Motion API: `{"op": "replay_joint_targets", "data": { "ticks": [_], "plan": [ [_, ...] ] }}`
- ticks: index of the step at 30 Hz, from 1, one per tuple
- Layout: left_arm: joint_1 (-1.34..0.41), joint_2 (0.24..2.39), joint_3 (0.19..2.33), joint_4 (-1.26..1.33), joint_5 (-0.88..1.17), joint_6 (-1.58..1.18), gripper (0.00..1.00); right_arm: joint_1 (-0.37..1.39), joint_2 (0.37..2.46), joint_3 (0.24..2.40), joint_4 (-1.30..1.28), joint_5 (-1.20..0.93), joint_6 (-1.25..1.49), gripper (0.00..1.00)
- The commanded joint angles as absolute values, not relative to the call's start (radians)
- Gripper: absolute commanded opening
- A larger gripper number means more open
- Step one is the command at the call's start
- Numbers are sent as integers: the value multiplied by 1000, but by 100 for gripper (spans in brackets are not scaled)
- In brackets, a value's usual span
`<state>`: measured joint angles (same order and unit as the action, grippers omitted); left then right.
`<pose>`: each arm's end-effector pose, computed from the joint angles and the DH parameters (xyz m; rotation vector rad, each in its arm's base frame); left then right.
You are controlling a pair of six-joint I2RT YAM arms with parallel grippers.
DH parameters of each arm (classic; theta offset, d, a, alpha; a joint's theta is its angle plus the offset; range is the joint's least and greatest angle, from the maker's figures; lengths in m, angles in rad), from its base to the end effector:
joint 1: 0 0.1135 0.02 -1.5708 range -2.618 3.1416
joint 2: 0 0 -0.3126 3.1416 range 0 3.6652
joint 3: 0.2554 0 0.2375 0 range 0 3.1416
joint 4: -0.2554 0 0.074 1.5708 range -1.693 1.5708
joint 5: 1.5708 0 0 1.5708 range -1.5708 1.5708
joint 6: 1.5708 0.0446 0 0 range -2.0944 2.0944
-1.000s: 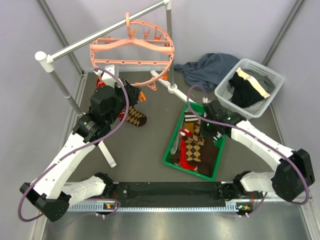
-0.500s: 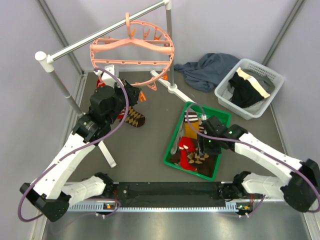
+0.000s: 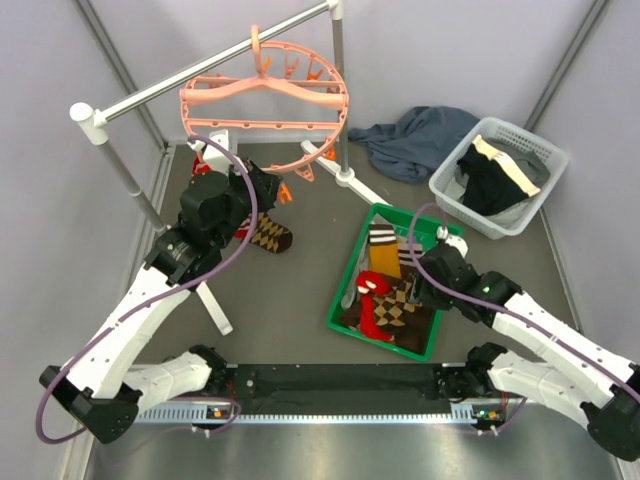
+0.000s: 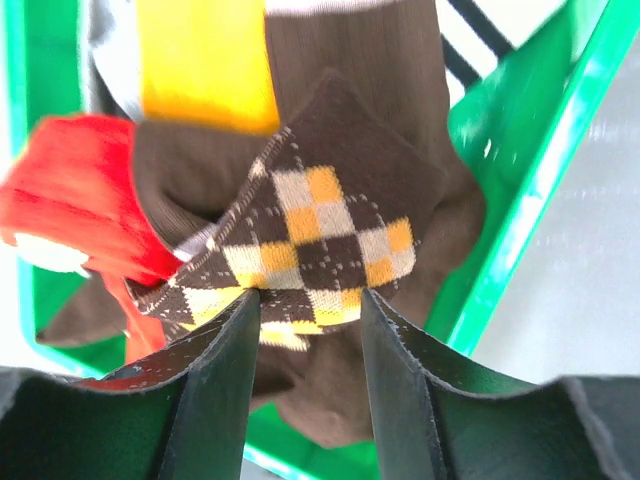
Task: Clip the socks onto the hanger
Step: Pick up the sock from the bin.
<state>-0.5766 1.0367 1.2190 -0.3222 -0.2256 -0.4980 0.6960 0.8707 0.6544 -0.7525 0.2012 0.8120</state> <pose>0.1666 -0.0965 0.4668 -0.1026 1.7416 -0.6033 0.0998 0.0717 0.2648 0.2273 2.5380 0.3538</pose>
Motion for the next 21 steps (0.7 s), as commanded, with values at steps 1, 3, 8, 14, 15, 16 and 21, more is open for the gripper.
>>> {"op": "replay_joint_targets", "data": {
  "ticks": [1,3,8,14,15,16,21],
  "plan": [
    [-578,1025,1236,-275,-209,-489,13,660,882,724,-686,258,785,45],
    [-578,1025,1236,-273,-209,-491,13,649,923,732,-684,235,756,46],
    [-578,1035,1236,-267,-199,-494,13,646,998,677,-565,117,732,46],
    [-580,1039,1239,-270,-198,-497,13,696,1149,696,-581,-49,701,45],
    [-578,1037,1238,-271,-198,-499,13,710,1154,703,-600,-49,696,45],
    [-580,1037,1235,-268,-198,-502,13,721,1151,707,-618,-48,696,45],
    [-580,1039,1233,-267,-187,-505,13,735,1098,707,-696,-5,712,45]
  ]
}}
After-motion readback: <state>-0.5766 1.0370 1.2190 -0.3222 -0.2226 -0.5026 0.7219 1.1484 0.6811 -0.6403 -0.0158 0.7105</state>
